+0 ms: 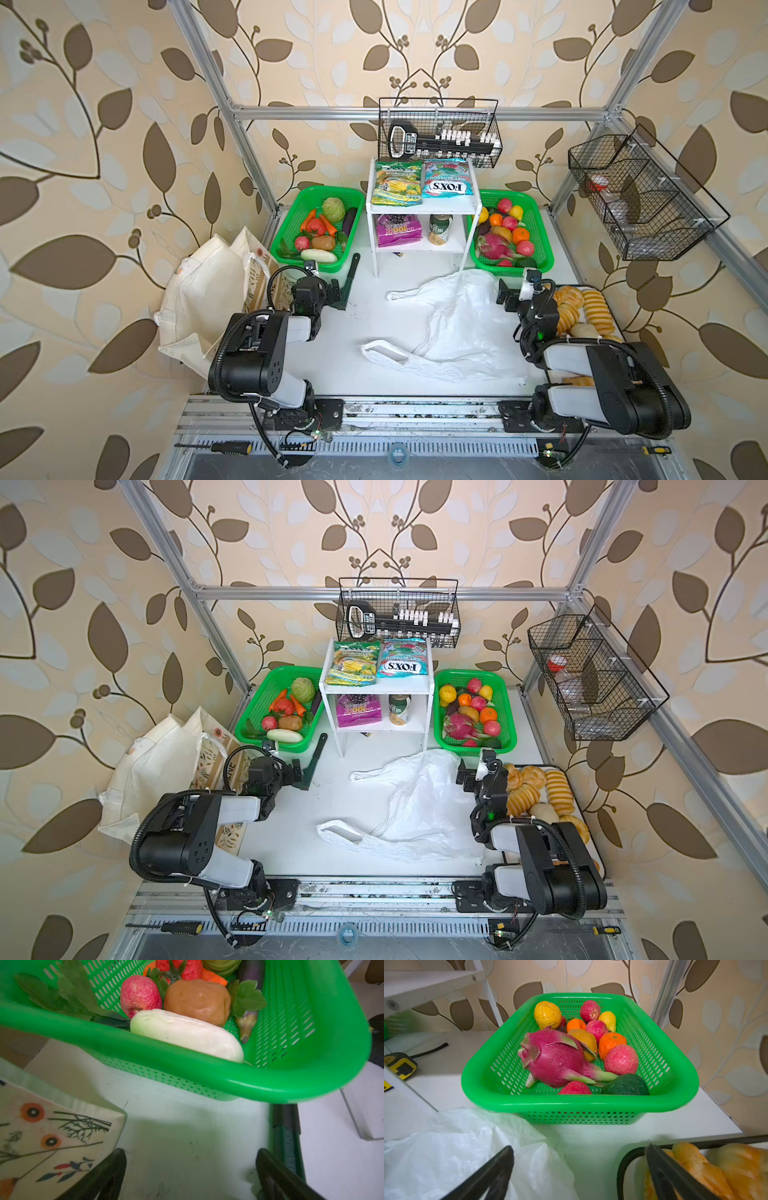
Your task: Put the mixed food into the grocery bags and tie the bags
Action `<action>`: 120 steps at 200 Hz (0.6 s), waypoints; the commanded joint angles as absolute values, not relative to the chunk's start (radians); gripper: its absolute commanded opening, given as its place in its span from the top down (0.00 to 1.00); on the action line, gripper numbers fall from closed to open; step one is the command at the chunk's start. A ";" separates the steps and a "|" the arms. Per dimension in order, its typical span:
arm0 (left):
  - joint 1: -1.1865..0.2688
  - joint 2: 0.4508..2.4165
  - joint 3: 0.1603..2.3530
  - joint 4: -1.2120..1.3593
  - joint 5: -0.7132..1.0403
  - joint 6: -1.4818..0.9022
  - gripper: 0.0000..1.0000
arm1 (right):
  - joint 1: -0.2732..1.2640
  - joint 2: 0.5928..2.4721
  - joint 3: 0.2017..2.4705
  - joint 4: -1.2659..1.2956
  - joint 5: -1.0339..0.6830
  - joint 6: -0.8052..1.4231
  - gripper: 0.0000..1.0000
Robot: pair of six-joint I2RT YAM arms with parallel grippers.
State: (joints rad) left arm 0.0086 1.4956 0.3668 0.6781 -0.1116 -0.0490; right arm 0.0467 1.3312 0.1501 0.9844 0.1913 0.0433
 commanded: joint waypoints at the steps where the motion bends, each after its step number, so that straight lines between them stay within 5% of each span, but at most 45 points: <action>1: 0.020 1.497 0.397 0.722 -0.129 -0.029 0.01 | 0.044 1.342 0.173 1.020 0.204 0.023 0.00; 120: 0.020 1.490 0.388 0.728 -0.120 -0.024 0.01 | 0.017 1.344 0.179 1.011 0.153 0.032 0.00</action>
